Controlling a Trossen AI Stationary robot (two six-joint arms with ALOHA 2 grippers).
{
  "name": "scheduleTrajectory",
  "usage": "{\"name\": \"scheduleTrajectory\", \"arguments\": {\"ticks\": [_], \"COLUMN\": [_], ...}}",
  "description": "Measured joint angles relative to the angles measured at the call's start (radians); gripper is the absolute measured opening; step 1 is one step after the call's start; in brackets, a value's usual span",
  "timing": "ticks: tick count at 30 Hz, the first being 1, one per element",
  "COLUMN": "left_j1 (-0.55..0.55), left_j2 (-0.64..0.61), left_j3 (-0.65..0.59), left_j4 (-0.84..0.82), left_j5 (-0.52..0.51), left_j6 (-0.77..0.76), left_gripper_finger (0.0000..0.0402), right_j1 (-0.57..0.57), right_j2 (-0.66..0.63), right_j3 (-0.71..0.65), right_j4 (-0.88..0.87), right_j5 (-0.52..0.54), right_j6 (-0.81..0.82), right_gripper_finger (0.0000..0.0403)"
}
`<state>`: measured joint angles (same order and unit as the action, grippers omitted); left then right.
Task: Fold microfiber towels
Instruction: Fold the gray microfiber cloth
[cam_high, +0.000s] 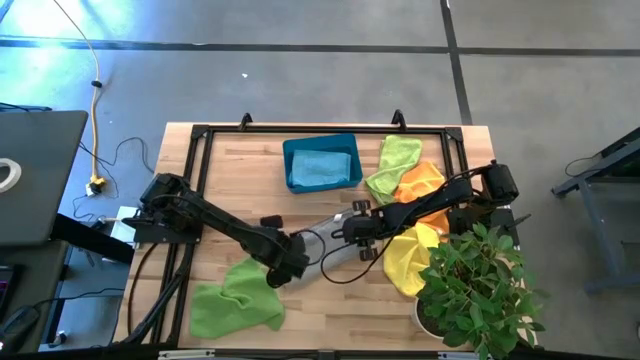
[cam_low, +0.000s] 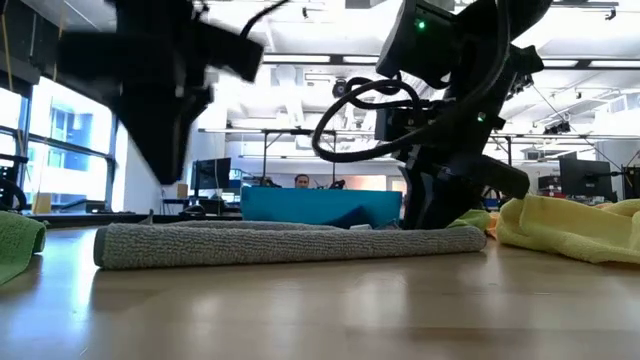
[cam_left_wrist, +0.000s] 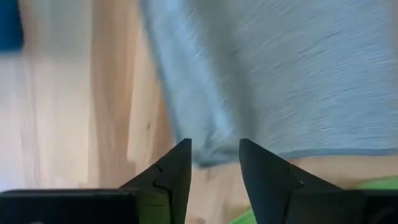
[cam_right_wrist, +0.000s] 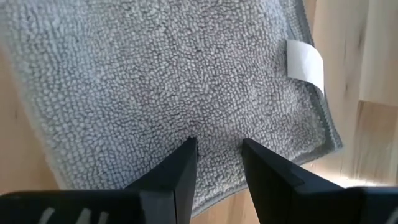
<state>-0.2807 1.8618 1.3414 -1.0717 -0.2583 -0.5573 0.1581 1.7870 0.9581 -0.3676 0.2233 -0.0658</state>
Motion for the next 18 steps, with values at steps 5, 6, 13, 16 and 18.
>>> {"name": "scheduleTrajectory", "arguments": {"ticks": [5, 6, 13, 16, 18], "left_j1": [-0.017, -0.017, 0.001, 0.008, 0.010], "left_j2": [0.000, 0.000, 0.000, 0.000, 0.000], "left_j3": [0.000, -0.013, -0.092, -0.138, -0.170], "left_j4": [0.196, 0.249, 0.344, 0.336, 0.335], "left_j5": [0.085, 0.101, 0.111, 0.110, 0.114], "left_j6": [0.138, 0.153, 0.144, 0.117, 0.089], "left_gripper_finger": [0.0111, 0.0109, 0.0096, 0.0092, 0.0090], "right_j1": [0.000, 0.000, 0.001, 0.001, 0.001], "right_j2": [0.000, 0.000, 0.000, 0.000, 0.000], "right_j3": [0.000, 0.000, 0.000, 0.000, 0.000], "right_j4": [-0.001, -0.001, -0.001, -0.001, -0.001], "right_j5": [0.000, 0.000, -0.001, -0.004, -0.004], "right_j6": [0.038, 0.043, 0.051, 0.051, 0.067], "right_gripper_finger": [0.0123, 0.0123, 0.0123, 0.0123, 0.0123]}}
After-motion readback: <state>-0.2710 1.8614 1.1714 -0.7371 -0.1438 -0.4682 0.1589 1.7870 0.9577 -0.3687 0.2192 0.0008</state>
